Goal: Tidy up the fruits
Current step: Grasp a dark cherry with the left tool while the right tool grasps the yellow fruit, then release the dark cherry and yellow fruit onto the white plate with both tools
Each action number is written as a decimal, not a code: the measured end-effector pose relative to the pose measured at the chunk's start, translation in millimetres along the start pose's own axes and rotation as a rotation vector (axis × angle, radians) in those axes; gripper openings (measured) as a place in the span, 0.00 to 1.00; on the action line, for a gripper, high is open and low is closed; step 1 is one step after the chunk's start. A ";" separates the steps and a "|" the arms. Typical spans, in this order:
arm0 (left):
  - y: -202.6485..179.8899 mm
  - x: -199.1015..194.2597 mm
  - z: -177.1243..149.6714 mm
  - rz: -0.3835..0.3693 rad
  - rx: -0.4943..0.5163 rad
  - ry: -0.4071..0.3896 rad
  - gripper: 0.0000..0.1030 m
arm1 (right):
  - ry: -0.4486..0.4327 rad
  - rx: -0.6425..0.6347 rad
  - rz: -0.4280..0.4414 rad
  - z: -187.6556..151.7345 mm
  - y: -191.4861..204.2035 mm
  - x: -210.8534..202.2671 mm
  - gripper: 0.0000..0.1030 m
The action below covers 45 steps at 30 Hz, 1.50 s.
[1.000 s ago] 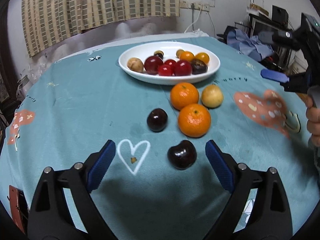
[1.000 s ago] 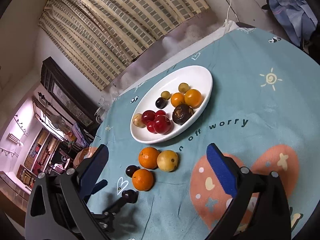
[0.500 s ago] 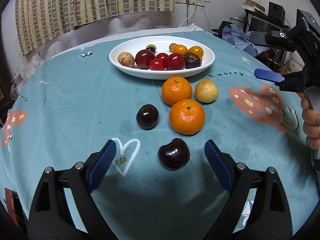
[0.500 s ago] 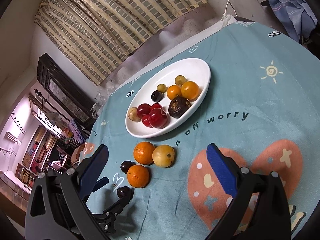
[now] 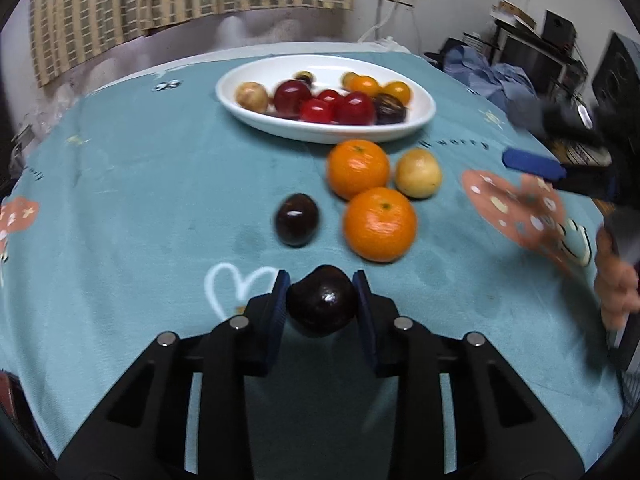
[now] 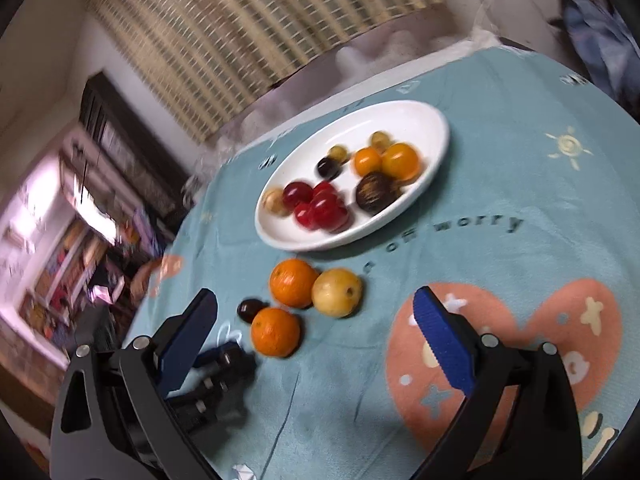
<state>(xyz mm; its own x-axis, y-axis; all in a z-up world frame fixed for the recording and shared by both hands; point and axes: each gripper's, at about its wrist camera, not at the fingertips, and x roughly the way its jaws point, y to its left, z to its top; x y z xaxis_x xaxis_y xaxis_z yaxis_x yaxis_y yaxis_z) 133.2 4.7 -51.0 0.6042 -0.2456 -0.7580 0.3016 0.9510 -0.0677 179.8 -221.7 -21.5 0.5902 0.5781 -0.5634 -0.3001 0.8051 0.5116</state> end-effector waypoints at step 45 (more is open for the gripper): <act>-1.3 -21.8 56.1 -0.045 -0.024 -0.125 0.32 | -0.031 0.162 0.104 32.5 -31.0 5.2 0.37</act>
<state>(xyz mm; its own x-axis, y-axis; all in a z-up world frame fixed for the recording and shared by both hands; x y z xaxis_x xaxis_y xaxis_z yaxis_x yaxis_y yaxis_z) 161.0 -1.7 1.9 0.6784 -0.3078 -0.6671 0.3133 0.9425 -0.1162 216.5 -247.9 -19.2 0.5859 0.6507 -0.4830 -0.2375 0.7077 0.6653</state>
